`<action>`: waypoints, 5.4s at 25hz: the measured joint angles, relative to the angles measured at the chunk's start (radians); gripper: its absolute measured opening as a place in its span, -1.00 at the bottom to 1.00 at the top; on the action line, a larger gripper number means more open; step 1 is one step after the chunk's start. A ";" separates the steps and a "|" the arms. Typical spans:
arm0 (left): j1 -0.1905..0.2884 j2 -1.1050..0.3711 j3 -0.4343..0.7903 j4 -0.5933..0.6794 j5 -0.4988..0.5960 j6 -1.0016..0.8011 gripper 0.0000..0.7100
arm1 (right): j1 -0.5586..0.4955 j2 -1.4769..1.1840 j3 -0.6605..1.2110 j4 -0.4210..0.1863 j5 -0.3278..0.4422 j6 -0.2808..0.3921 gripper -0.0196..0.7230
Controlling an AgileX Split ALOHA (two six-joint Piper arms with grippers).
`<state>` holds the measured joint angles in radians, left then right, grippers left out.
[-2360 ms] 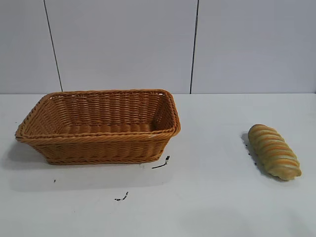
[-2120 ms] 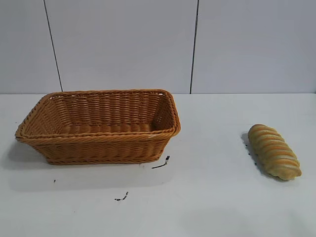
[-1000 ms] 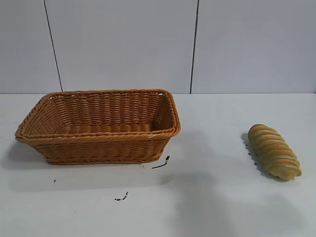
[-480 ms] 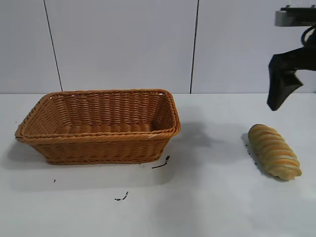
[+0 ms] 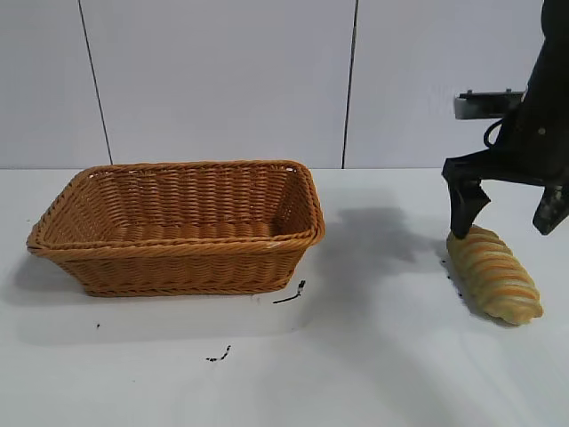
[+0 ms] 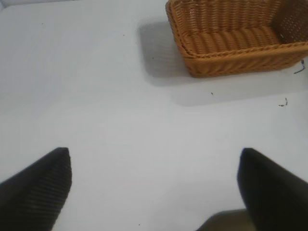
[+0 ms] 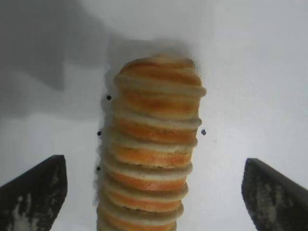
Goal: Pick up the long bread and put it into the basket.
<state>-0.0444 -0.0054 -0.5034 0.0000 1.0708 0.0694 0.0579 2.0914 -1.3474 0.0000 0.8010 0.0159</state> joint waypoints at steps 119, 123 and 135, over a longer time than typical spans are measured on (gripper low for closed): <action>0.000 0.000 0.000 0.000 0.000 0.000 0.96 | 0.037 0.165 -0.824 -0.017 0.257 0.035 0.75; 0.000 0.000 0.000 0.000 0.000 0.000 0.96 | 0.001 0.165 -0.824 -0.020 0.306 0.036 0.75; 0.000 0.000 0.000 0.000 0.000 0.000 0.96 | 0.000 0.117 -0.810 -0.017 0.410 -0.002 0.75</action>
<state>-0.0444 -0.0054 -0.5034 0.0000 1.0708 0.0694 0.0574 2.2087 -2.1570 -0.0167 1.2113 0.0136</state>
